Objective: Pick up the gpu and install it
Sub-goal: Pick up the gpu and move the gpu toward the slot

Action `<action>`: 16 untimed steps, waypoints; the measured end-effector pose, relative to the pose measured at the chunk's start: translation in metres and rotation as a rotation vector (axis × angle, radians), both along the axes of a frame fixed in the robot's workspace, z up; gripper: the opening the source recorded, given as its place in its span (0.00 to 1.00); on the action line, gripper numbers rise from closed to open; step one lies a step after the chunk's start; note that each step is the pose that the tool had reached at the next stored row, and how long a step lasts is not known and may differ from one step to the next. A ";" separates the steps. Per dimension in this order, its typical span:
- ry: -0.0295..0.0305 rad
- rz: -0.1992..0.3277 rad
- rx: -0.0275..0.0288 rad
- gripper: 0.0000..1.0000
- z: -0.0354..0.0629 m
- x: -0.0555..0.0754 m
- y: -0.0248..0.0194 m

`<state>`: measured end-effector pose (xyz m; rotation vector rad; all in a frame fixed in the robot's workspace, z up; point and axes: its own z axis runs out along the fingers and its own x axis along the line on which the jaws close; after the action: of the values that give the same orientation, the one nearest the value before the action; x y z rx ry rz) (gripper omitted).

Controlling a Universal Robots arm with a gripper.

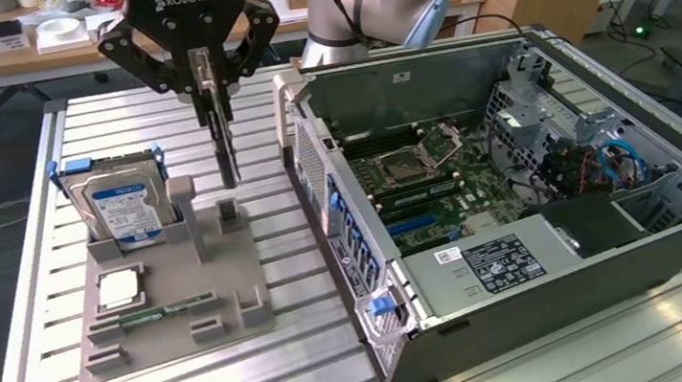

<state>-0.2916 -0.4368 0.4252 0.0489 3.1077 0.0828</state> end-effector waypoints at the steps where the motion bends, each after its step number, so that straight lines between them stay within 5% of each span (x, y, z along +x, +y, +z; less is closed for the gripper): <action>1: 0.0000 0.000 0.0000 0.26 0.0000 0.001 0.0003; 16: 0.0001 0.000 -0.0001 0.26 0.0001 0.029 0.0064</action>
<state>-0.2622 -0.4305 0.4253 0.0489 3.1077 0.0827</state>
